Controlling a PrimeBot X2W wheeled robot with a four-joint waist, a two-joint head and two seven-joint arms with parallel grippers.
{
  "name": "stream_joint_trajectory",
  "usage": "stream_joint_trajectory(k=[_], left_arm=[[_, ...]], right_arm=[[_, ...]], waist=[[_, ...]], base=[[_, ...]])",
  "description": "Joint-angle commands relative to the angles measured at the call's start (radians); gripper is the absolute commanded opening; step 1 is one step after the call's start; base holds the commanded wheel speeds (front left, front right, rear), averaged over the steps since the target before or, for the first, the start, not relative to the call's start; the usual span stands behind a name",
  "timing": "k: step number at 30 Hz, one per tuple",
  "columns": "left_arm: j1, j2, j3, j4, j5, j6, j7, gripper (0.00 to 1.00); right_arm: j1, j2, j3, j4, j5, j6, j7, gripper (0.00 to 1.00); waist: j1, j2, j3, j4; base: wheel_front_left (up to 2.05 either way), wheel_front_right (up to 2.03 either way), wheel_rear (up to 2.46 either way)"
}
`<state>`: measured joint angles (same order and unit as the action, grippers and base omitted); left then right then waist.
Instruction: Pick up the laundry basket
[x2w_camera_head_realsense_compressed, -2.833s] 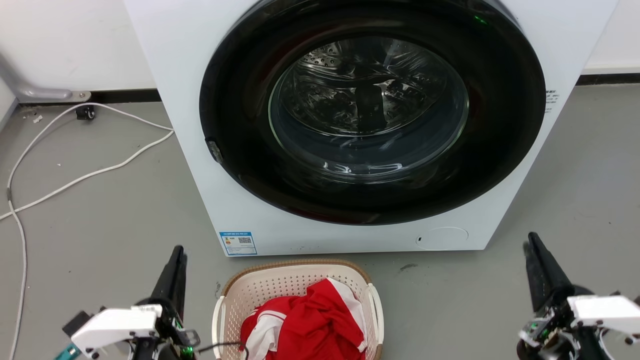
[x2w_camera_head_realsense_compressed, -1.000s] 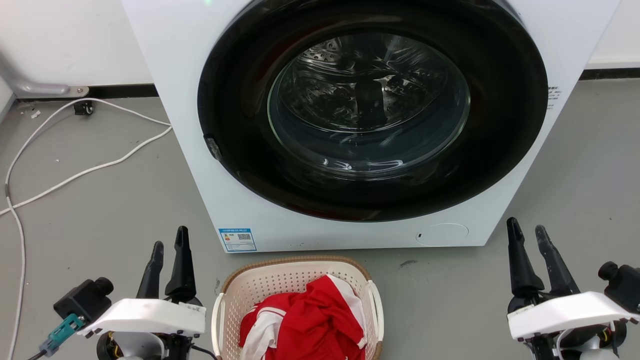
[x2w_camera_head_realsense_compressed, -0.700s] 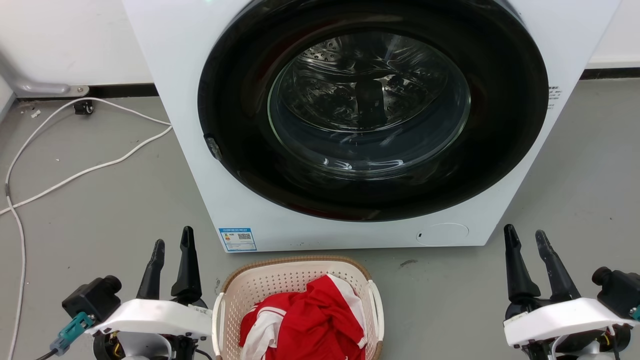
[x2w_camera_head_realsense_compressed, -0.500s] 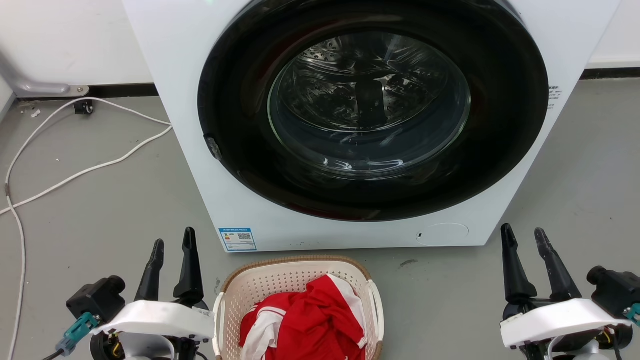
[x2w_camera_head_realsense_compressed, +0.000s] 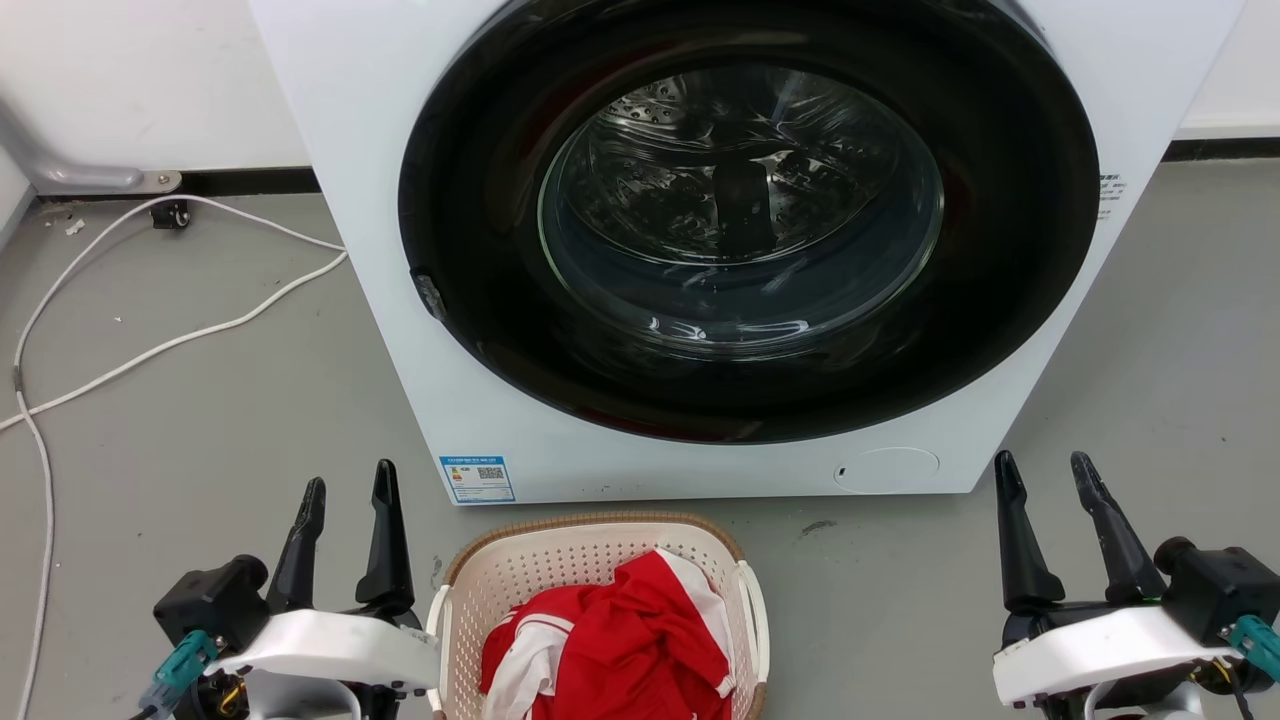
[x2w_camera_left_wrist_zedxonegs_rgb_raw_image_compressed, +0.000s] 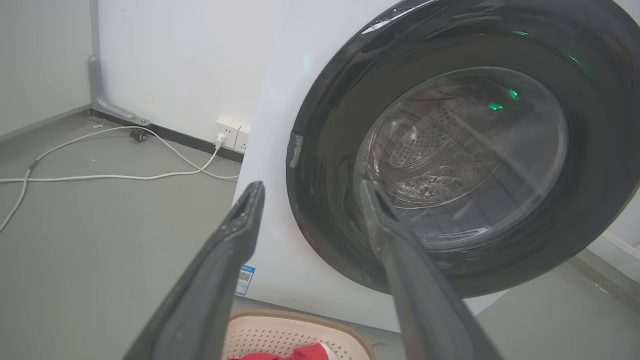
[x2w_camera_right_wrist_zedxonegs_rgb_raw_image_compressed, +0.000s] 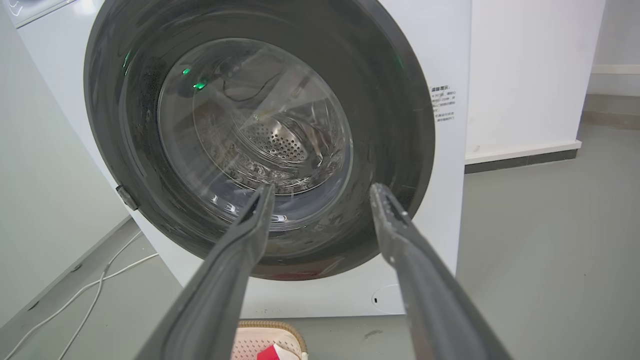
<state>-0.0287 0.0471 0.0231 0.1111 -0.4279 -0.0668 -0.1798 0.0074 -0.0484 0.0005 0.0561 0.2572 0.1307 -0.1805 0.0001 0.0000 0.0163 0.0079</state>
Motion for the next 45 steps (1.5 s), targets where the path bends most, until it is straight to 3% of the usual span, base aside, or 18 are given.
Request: stream_joint_trajectory(k=[1, 33, 45], left_arm=[[0.002, 0.004, -0.002, -0.009, 0.024, 0.004, -0.01, 1.0], [0.026, 0.004, -0.015, -0.007, 0.277, 0.027, -0.075, 1.0], [0.031, 0.004, -0.012, -0.008, 0.326, 0.036, -0.088, 1.0]], right_arm=[[0.006, -0.003, 0.001, -0.014, -0.025, 0.0, -0.009, 1.0], [0.033, -0.003, 0.011, -0.038, -0.297, 0.0, -0.074, 1.0], [0.036, -0.003, 0.007, -0.044, -0.328, 0.0, -0.085, 1.0]], waist=[[-0.0001, 0.0, 0.0, 0.0], [-0.0001, 0.0, -0.003, 0.0], [-0.0001, 0.0, -0.008, 0.001]], base=[[0.0, 0.0, 0.0], [0.0, 0.0, 0.0], [0.0, 0.0, 0.0]])
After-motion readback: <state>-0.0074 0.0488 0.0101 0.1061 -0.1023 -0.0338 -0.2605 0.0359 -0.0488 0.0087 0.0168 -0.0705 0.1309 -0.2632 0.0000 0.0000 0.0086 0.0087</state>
